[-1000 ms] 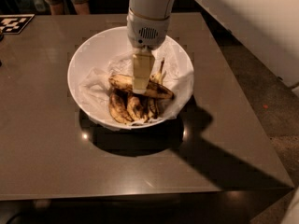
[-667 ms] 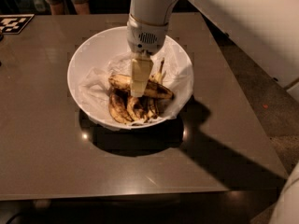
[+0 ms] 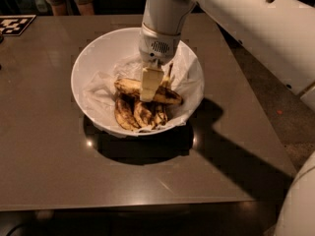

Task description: Pick banana from white bowl

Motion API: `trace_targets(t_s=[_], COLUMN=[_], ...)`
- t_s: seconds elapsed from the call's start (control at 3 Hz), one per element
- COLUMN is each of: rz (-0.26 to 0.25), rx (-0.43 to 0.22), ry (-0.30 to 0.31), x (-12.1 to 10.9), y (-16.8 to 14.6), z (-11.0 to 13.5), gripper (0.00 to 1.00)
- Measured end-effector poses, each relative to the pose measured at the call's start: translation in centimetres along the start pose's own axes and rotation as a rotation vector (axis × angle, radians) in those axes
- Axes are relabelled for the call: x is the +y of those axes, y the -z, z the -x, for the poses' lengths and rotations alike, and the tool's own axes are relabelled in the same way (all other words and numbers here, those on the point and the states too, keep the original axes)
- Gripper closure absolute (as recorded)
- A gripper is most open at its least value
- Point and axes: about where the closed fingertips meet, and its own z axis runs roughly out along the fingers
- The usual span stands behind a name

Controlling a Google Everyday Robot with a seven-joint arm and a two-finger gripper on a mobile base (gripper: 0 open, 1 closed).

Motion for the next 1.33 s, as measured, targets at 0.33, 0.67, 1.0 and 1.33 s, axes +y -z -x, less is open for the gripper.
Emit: trace_targets(t_s=[0.33,0.67,1.0,1.33], rz=[0.0,0.0,-0.069,-0.18], rx=[0.0,0.0,-0.005,0.036], ry=[0.0,0.0,0.022,0.055], x=[0.0,0.0,1.2,4.6], y=[0.0,0.0,1.5,4.0], z=[0.0,0.0,0.3,0.7], gripper=[0.77,0.99,1.0,1.0])
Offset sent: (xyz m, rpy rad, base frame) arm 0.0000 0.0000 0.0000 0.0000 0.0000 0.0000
